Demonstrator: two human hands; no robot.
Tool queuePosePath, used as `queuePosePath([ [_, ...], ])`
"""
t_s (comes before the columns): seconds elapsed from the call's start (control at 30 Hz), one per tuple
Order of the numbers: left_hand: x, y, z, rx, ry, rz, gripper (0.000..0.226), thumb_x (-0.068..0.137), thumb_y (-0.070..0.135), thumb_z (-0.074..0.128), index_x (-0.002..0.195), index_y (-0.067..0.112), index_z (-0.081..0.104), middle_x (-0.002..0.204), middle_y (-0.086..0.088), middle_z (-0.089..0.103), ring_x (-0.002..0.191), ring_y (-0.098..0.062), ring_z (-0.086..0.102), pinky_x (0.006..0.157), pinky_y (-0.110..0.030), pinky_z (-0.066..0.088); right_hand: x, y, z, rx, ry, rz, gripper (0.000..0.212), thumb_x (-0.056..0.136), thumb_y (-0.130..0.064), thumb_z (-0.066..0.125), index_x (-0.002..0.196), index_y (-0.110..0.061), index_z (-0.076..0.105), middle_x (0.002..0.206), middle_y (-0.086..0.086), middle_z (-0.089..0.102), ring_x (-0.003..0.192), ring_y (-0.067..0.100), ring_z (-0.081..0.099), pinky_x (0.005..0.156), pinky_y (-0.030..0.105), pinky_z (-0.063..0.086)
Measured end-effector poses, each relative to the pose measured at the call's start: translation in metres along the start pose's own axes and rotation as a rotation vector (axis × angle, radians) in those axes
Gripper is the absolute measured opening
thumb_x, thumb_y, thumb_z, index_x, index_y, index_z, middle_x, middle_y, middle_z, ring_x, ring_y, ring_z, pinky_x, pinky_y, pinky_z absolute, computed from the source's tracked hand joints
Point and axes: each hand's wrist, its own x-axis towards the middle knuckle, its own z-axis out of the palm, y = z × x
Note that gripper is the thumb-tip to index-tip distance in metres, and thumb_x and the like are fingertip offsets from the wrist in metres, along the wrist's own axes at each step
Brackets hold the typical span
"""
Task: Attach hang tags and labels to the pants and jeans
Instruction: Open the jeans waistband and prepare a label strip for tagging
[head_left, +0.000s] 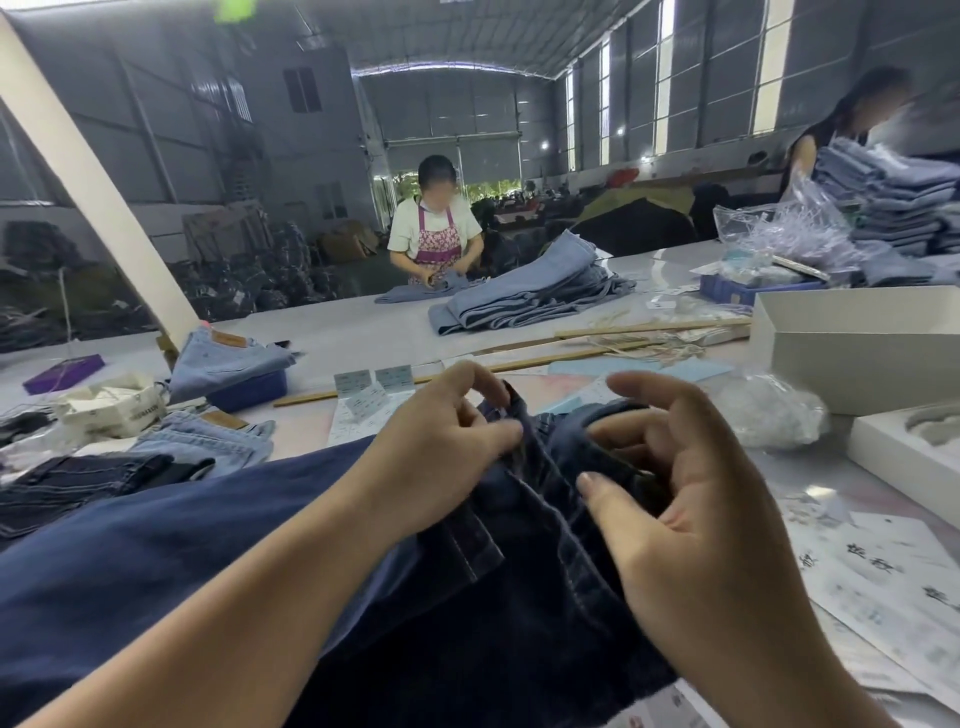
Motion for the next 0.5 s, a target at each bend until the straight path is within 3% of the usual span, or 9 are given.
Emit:
queuePosePath([
  [0.07,-0.001,0.009,-0.006,-0.130,-0.063,-0.116,0.035,0.092,0.051,0.055,0.070,0.026,0.064,0.054,0.013,0.052,0.050,-0.007,0.046,0.049,-0.017,0.037,0.002,-0.012,0.008,0.031,-0.129,-0.122,0.058,0.082,0.002,0.068,0.116,-0.042,0.052,0.090,-0.017,0.070,0.066,-0.003,0.065,0.053,0.007,0.046],
  [0.13,-0.002,0.015,-0.012,-0.183,-0.180,-0.181,0.048,0.086,0.065,0.053,0.058,0.027,0.063,0.057,0.009,0.054,0.053,-0.009,0.049,0.056,-0.023,0.039,0.000,-0.019,0.020,-0.024,-0.268,-0.210,0.055,0.082,-0.004,0.065,0.122,-0.038,0.050,0.095,-0.014,0.070,0.074,-0.007,0.063,0.062,0.005,0.045],
  [0.23,-0.002,0.009,-0.018,-0.032,-0.176,-0.175,0.028,0.080,0.044,0.075,0.066,0.023,0.064,0.060,0.010,0.059,0.059,-0.008,0.053,0.061,-0.026,0.040,-0.005,-0.020,0.032,-0.221,-0.307,-0.306,0.052,0.076,-0.015,0.061,0.124,-0.030,0.049,0.098,-0.014,0.069,0.096,-0.001,0.057,0.092,0.016,0.040],
  [0.3,-0.004,0.002,-0.017,-0.014,-0.148,-0.200,0.017,0.084,0.026,0.074,0.070,0.021,0.065,0.059,0.009,0.061,0.061,-0.009,0.054,0.060,-0.027,0.041,-0.008,-0.016,0.033,-0.240,-0.285,-0.317,0.050,0.074,-0.018,0.061,0.122,-0.029,0.055,0.097,-0.017,0.068,0.098,-0.001,0.054,0.098,0.018,0.035],
  [0.4,-0.006,-0.007,-0.016,-0.102,-0.134,-0.232,0.011,0.087,0.019,0.070,0.076,0.016,0.068,0.068,-0.002,0.066,0.066,-0.015,0.058,0.066,-0.031,0.046,-0.013,-0.009,0.024,-0.221,-0.106,-0.249,0.033,0.075,-0.029,0.063,0.107,-0.035,0.063,0.096,-0.023,0.063,0.096,-0.004,0.053,0.091,0.008,0.037],
  [0.5,-0.006,-0.012,-0.016,-0.279,-0.096,-0.287,0.016,0.092,0.018,0.065,0.079,0.010,0.069,0.075,-0.013,0.064,0.066,-0.022,0.057,0.065,-0.033,0.047,-0.018,-0.003,0.013,-0.246,0.054,-0.218,0.020,0.073,-0.027,0.066,0.093,-0.029,0.068,0.088,-0.021,0.061,0.084,0.002,0.058,0.077,0.015,0.044],
])
